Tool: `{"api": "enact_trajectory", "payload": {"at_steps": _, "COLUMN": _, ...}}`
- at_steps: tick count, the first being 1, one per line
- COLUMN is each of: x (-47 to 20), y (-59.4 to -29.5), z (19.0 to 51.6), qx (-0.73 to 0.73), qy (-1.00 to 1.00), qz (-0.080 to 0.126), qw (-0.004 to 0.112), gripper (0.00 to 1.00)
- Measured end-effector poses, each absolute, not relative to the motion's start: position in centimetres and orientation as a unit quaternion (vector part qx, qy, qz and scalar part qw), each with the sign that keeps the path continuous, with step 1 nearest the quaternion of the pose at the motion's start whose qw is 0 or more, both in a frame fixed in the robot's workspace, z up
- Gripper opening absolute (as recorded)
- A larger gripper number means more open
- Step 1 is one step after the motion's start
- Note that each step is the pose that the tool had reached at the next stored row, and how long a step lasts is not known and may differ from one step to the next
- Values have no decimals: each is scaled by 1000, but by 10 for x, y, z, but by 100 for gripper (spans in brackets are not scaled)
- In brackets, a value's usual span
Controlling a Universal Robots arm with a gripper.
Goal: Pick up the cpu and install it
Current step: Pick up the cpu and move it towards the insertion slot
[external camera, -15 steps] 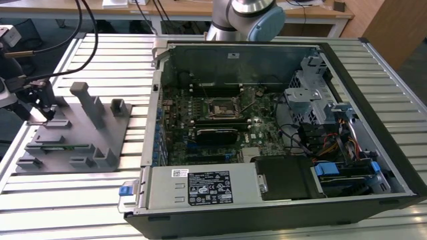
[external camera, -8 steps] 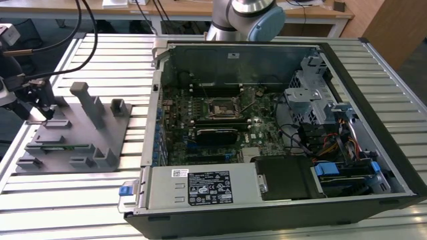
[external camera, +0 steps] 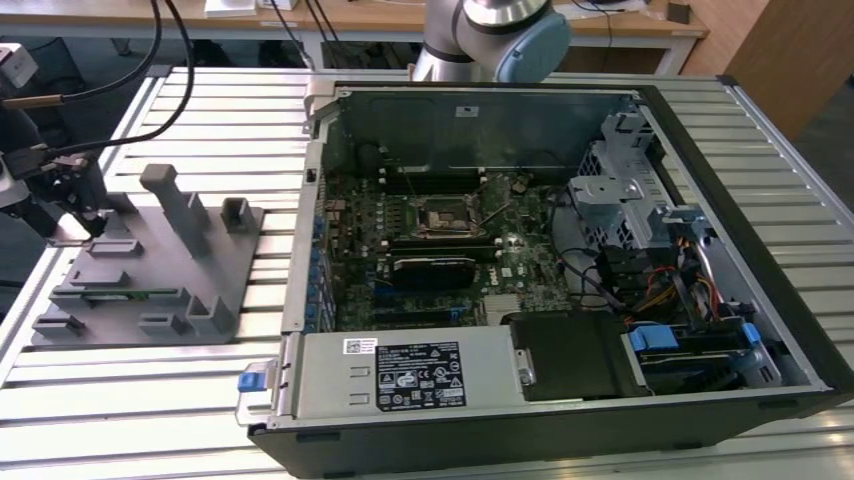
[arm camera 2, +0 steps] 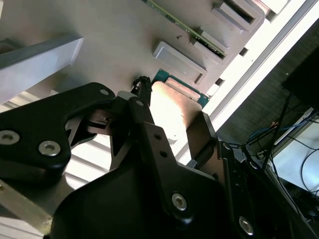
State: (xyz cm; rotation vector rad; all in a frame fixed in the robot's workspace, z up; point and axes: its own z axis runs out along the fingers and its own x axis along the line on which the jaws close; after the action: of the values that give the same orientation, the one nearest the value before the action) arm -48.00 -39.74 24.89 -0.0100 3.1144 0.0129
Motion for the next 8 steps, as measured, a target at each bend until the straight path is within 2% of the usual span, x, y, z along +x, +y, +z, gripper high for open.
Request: {"api": "enact_trajectory", "payload": {"at_steps": 8, "x": -480, "y": -397, "z": 253, "qx": -3, "qy": 1000, "qz": 4, "qw": 14, "gripper": 53}}
